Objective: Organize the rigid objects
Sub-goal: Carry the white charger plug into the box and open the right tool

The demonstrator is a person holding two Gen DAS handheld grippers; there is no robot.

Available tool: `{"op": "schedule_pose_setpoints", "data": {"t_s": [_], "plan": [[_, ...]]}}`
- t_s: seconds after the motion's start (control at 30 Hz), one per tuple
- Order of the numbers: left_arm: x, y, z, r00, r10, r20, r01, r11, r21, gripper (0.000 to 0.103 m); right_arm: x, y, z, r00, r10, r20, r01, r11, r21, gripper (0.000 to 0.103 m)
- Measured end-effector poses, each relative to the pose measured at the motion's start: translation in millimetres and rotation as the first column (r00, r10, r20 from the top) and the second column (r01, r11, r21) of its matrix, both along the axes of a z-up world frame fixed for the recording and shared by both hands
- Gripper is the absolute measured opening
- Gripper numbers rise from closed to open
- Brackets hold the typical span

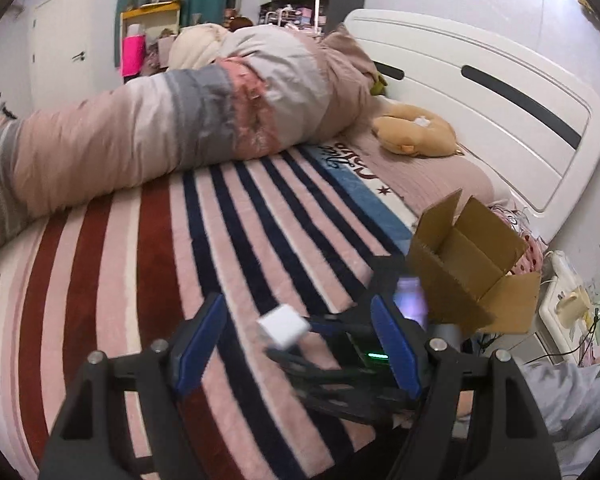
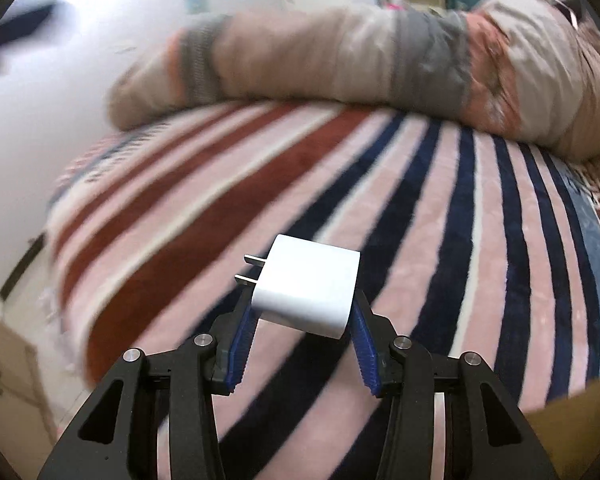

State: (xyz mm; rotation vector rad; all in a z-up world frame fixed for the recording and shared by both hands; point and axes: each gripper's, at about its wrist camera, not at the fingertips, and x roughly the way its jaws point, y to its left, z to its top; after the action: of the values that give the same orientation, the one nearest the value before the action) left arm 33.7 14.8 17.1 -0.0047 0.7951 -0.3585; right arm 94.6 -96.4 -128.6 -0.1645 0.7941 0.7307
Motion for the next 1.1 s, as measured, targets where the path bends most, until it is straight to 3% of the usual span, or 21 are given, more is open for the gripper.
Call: {"op": "schedule_pose_setpoints", "data": {"t_s": [0.13,0.27,0.37,0.47,0.57,0.67,0.97,1.03,1.1], "plan": [[-14.9,7.3,-3.3,1.0,-0.004,0.008,0.004,0.999,-0.043,0.072,-45.9,-21.6,44.9,0.997,0.069,0.044,-0.071,0.997,0.043,0.041],[-20.3,-2.3,2.3,0.999,-0.021,0.031,0.023,0.998,-0.062,0.072,-78.6,-51.7,92.2,0.991,0.066,0.116,-0.076,0.994,0.08,0.041],[-19.7,-18.4,9.7,0.997,-0.055,0.054,0.061,0.992,-0.11,0.074,-92.7,-82.1,125.7,0.984,0.029,0.175,-0.043,0.996,0.078,0.041],[-18.4,-38.8,13.9,0.995,-0.068,0.073,0.075,0.993,-0.096,0.074,-89.2,-126.2,142.3,0.981,-0.052,0.188,0.041,0.997,0.062,0.041],[-13.2,-59.3,11.3,0.993,-0.091,0.069,0.098,0.99,-0.097,0.074,-76.6,-166.6,142.5,0.97,-0.141,0.197,0.147,0.989,-0.018,0.041],[-6.7,-74.2,6.4,0.994,-0.09,0.06,0.095,0.992,-0.087,0.074,-57.6,-196.1,132.3,0.974,-0.182,0.134,0.193,0.978,-0.075,0.041],[5.2,-100.1,-6.3,0.995,-0.084,0.047,0.088,0.991,-0.098,0.08,-24.1,-195.5,96.5,0.992,-0.126,-0.028,0.121,0.985,-0.122,0.043],[7.6,-102.2,-8.5,0.995,-0.086,0.043,0.09,0.991,-0.098,0.08,-21.9,-194.8,96.3,0.991,-0.133,-0.024,0.129,0.984,-0.12,0.056],[9.1,-101.9,-10.6,0.996,-0.079,0.037,0.083,0.992,-0.098,0.08,-20.2,-197.1,95.8,0.99,-0.139,-0.028,0.136,0.985,-0.108,0.058]]}}
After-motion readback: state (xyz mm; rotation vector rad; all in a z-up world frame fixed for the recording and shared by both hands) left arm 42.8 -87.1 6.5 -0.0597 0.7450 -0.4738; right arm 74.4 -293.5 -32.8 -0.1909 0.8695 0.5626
